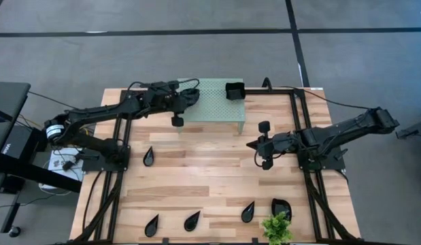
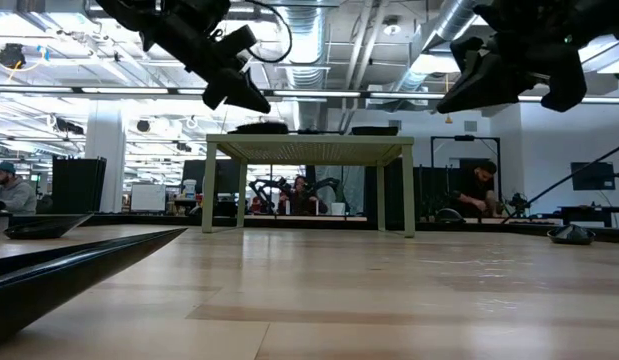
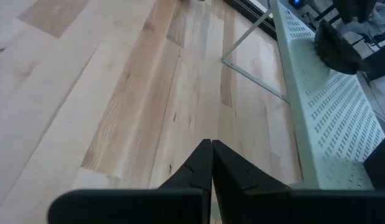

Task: Pick & Place Mini shaped plates
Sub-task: Stack the leaf-shaped plate on top of the other leaf-shaped plates on the shelf, then put the drop-shaped plate on the shelf

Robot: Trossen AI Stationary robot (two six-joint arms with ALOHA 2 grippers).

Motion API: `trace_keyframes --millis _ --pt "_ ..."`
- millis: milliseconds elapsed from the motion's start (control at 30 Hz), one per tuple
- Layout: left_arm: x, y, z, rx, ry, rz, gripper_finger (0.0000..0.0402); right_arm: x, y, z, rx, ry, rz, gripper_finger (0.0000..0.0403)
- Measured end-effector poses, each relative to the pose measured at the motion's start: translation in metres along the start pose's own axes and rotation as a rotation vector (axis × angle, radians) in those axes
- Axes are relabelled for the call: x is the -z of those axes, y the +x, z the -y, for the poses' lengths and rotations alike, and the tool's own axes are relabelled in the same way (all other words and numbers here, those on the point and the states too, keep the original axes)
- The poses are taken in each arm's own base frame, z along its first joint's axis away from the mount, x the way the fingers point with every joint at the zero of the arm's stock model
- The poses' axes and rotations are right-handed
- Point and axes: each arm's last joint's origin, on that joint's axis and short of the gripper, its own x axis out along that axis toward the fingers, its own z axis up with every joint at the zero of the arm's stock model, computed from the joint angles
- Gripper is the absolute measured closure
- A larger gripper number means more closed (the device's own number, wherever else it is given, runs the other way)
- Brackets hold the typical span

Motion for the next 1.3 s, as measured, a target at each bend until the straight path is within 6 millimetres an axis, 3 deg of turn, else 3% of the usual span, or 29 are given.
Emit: trace_keyframes --millis 267,500,667,833,1000,1300 --pt "-0.023 -0.005 0.025 -0.069 -0.005 -0.037 0.0303 0.0 0.0 0.0 0.003 0.001 -0.001 0.0401" --pt "-0.064 -0.025 0.082 0.175 -0.239 0.135 0.0303 -0.01 0.002 0.004 0.046 0.092 0.092 0.0401" --pt "-0.075 -0.044 0.131 0.353 -0.353 0.148 0.0303 -0.018 0.01 0.002 0.039 0.145 0.158 0.0395" --pt "-0.071 -0.067 0.175 0.495 -0.451 0.05 0.0303 -0.017 0.027 -0.012 -0.011 0.112 0.111 0.0351" --pt "-0.056 -0.084 0.205 0.448 -0.54 -0.072 0.0306 -0.024 0.042 -0.017 -0.014 0.121 0.101 0.0299" --pt "-0.006 -0.089 0.217 0.203 -0.617 -0.382 0.0307 -0.043 0.043 -0.019 -0.047 0.215 0.063 0.0247"
